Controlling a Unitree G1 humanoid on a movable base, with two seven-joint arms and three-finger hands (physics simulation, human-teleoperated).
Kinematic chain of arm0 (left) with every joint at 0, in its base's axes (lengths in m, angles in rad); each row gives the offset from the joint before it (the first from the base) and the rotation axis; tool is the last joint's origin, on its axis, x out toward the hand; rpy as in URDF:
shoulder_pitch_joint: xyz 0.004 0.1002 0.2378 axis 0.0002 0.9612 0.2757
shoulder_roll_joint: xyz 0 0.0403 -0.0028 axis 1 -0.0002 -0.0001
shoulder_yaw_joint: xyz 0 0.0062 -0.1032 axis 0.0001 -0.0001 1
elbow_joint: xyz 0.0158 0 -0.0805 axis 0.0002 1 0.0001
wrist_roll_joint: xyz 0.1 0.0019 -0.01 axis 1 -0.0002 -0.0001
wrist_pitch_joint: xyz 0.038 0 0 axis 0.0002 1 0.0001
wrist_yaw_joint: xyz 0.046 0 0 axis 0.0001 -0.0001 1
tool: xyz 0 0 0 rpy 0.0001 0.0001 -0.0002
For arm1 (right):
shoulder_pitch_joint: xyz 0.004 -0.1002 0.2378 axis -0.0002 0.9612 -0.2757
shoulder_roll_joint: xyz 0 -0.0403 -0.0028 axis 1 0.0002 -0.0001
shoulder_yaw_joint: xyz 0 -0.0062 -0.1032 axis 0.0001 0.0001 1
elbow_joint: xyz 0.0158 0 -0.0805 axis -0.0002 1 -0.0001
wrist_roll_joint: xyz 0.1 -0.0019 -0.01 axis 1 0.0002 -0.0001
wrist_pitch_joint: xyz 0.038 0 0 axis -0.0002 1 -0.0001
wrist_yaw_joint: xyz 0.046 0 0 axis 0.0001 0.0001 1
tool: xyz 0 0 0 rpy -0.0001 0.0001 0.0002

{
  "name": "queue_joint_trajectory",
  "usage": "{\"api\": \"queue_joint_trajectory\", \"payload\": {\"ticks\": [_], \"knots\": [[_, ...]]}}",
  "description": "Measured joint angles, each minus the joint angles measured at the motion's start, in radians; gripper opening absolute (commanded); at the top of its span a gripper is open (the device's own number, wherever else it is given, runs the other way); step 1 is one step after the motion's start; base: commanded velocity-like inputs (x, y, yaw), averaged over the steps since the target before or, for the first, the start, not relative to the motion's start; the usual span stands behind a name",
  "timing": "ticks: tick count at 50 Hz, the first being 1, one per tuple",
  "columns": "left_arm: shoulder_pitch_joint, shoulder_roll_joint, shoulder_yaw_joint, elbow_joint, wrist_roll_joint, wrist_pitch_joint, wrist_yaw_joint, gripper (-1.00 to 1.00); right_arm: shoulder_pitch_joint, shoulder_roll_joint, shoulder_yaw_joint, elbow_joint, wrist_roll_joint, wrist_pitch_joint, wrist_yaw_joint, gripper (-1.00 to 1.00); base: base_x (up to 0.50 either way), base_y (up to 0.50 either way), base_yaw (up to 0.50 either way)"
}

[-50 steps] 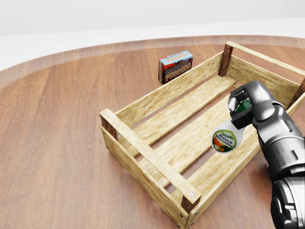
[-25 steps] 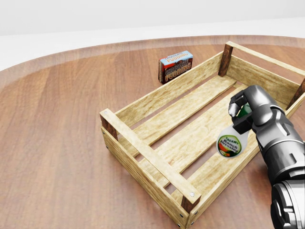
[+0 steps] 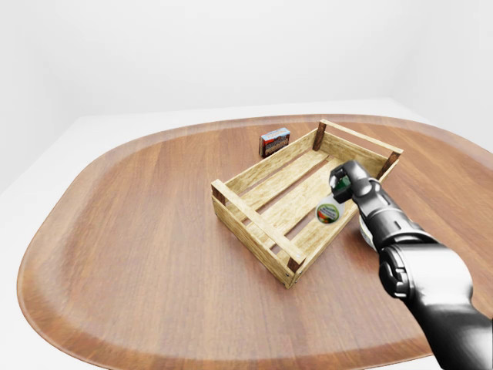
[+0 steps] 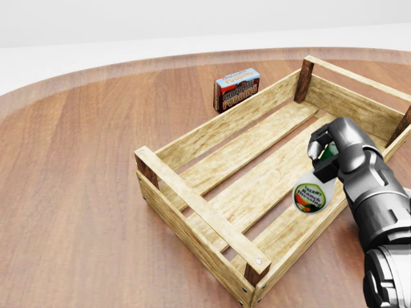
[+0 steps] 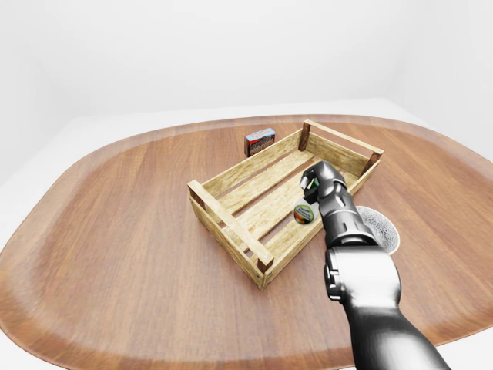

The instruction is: Pick up the salad dressing and put it in the tray.

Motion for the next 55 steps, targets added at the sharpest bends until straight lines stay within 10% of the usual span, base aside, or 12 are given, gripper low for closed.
{"api": "queue_joint_trajectory", "payload": {"ticks": [55], "knots": [[-0.004,-0.008,-0.012,-0.004,0.007,0.000,0.000,1.00,0.049,0.038,-0.007,0.008,0.006,0.000,-0.038,-1.00,0.00,0.00,0.00]]}}
